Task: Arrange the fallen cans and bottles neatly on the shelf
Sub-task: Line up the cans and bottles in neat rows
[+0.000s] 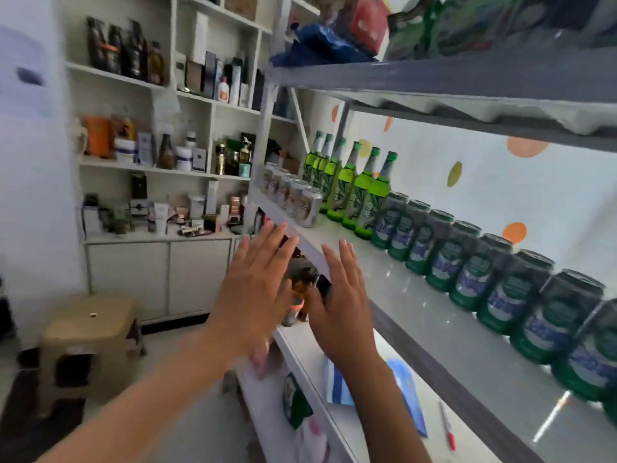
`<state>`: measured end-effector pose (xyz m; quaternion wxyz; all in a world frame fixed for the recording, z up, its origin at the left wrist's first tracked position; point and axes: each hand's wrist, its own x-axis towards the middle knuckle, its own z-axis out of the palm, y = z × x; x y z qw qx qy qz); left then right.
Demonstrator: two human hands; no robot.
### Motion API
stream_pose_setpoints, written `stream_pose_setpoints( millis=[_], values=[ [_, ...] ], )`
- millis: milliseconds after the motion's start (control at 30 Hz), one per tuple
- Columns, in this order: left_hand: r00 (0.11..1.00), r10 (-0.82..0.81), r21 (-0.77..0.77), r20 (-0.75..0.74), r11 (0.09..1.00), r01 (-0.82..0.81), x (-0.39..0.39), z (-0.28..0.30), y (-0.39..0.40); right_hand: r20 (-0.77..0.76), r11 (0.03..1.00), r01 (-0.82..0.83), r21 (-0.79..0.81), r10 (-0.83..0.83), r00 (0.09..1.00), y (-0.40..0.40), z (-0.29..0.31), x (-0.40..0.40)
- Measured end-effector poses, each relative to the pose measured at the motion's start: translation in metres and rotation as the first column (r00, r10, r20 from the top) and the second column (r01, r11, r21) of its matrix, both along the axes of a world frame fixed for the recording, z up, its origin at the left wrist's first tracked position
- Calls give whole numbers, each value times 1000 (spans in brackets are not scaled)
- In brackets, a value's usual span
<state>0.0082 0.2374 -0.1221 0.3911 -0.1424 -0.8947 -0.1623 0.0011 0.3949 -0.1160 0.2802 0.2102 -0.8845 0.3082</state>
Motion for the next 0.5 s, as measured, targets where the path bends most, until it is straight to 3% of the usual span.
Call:
stream_pose_setpoints(
  millis=[233, 500],
  values=[
    [996, 52, -61, 66, 997, -48, -50, 4, -105, 69, 999, -30, -33, 32, 997, -94, -6, -64],
    [991, 73, 29, 110, 997, -76, -127, 1, -171, 100, 997, -71, -8, 71, 992, -160, -20, -146]
  ],
)
